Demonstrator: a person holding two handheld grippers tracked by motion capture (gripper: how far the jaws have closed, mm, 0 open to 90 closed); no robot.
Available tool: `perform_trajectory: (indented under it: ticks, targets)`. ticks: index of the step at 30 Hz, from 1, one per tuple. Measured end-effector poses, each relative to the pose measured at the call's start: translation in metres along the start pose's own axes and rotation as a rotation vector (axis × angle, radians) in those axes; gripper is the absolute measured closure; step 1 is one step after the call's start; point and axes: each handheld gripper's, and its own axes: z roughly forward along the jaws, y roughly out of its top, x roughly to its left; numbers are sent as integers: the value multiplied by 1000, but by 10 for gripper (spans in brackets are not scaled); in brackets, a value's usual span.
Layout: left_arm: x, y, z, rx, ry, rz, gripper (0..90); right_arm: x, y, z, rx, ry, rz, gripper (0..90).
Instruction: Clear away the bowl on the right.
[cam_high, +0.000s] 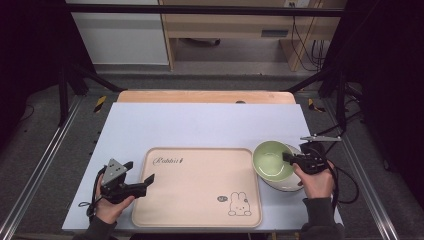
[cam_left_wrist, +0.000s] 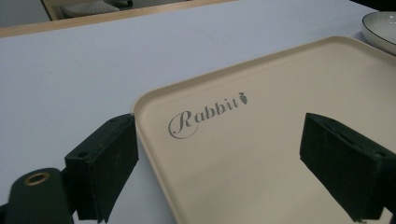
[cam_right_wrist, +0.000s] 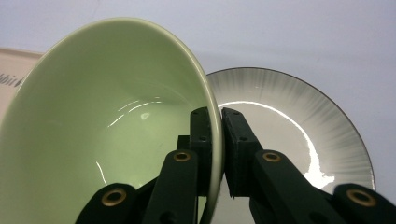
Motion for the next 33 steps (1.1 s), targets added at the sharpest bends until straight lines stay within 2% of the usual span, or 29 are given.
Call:
perform_trajectory:
  ticks: [17, 21, 22, 33]
  targets:
    - [-1, 1, -2, -7, -2, 0, 113, 35, 15, 1, -13, 62, -67, 838]
    - [-1, 2, -2, -8, -3, 1, 113, 42, 18, 4, -14, 76, -83, 838]
    - [-1, 1, -2, -7, -4, 1, 113, 48, 20, 6, -8, 83, -84, 838]
    - [-1, 1, -2, -9, -5, 1, 112, 74, 31, 17, -18, 132, -127, 838]
